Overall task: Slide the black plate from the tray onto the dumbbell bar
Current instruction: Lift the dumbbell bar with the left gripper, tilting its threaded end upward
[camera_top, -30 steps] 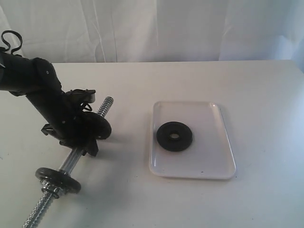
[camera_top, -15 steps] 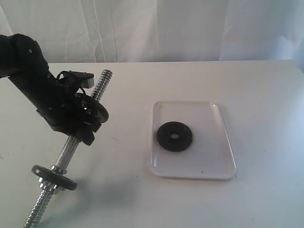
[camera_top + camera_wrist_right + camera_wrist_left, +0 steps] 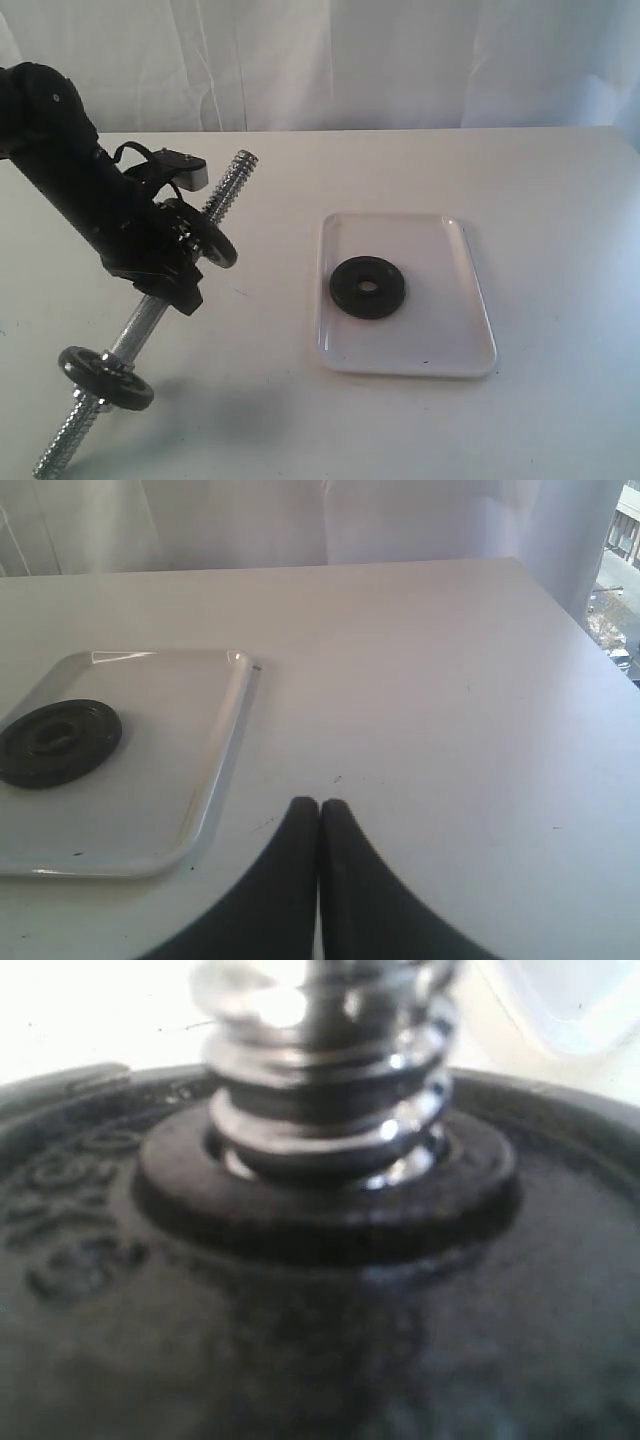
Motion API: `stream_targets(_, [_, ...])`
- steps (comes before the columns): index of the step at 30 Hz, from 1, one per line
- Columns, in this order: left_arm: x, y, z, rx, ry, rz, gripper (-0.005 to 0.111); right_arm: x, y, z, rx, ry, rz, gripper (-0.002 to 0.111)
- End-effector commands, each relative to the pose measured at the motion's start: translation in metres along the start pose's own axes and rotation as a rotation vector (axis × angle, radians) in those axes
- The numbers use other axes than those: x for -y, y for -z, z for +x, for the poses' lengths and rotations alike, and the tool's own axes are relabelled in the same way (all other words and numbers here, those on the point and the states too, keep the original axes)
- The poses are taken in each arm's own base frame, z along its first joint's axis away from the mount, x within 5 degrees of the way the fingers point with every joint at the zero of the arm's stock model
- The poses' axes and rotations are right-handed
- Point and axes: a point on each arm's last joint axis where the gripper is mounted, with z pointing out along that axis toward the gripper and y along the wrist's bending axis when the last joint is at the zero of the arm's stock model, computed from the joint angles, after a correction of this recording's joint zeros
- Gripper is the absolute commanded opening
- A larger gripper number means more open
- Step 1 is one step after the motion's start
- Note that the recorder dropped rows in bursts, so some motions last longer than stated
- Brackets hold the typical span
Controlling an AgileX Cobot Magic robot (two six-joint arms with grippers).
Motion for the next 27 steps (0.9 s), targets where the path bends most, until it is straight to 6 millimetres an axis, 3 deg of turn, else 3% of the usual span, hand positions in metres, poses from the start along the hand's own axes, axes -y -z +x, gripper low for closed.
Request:
stream_targets(1, [0.017, 0.024, -0.008, 0.099, -0.064, 0.075, 0.000, 0.000, 0.000, 0.000, 0.009, 0.000, -0.005, 0.000])
stream_targets(13, [0.022, 0.025, -0.009, 0.118, -0.092, 0.139, 0.000, 0.000, 0.000, 0.000, 0.009, 0.000, -0.005, 0.000])
stream_targets(27, [0.033, 0.027, -0.008, 0.133, -0.266, 0.242, 0.000, 0.000, 0.000, 0.000, 0.009, 0.000, -0.005, 0.000])
